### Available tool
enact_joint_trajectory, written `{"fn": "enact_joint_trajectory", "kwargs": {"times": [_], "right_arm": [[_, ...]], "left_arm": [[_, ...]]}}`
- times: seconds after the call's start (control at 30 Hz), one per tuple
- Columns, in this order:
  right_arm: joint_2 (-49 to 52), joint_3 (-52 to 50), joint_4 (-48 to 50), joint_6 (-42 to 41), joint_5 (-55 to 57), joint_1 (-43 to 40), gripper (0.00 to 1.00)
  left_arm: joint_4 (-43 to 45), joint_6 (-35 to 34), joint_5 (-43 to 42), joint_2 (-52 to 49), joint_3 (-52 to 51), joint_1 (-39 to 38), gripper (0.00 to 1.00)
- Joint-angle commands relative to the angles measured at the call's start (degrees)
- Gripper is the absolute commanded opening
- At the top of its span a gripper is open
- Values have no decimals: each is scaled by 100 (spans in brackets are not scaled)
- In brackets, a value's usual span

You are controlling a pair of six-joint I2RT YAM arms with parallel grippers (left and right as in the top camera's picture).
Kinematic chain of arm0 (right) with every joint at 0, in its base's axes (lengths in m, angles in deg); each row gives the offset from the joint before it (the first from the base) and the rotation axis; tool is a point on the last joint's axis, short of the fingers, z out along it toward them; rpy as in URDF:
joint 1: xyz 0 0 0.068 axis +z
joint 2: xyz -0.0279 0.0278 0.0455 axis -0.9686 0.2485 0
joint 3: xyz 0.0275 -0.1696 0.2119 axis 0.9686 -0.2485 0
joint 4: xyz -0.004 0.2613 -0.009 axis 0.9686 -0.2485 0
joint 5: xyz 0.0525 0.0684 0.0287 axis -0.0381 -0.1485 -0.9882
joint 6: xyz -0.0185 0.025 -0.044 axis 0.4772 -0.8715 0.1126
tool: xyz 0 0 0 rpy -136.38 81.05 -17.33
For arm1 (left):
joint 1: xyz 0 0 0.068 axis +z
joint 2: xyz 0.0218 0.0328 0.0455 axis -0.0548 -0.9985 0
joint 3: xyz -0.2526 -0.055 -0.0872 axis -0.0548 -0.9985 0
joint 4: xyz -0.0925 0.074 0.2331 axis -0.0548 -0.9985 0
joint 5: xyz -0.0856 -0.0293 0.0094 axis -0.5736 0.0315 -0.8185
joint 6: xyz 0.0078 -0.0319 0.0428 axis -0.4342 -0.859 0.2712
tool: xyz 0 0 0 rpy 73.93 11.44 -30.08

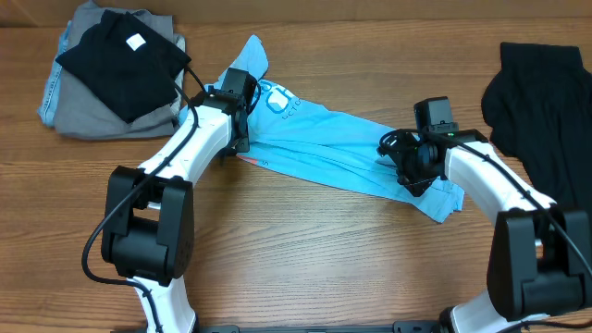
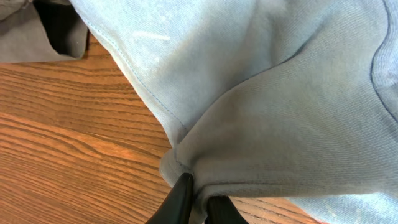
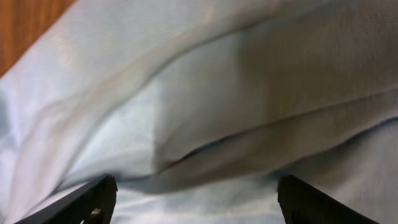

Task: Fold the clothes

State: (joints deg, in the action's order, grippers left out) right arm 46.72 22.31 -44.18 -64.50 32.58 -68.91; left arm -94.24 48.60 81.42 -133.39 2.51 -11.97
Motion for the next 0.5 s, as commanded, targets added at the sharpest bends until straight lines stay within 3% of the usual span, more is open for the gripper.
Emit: {"fn": "enact_joint_trajectory", "kwargs": {"times": [0.0,0.47], "right_arm": [[227,-17,70,-234,87,0,87],[286,-13,404,20,328,-2,83]], "left_arm": [[13,-142,-61,129,72,11,11],[4,-142,-59,129,72,11,11]]}}
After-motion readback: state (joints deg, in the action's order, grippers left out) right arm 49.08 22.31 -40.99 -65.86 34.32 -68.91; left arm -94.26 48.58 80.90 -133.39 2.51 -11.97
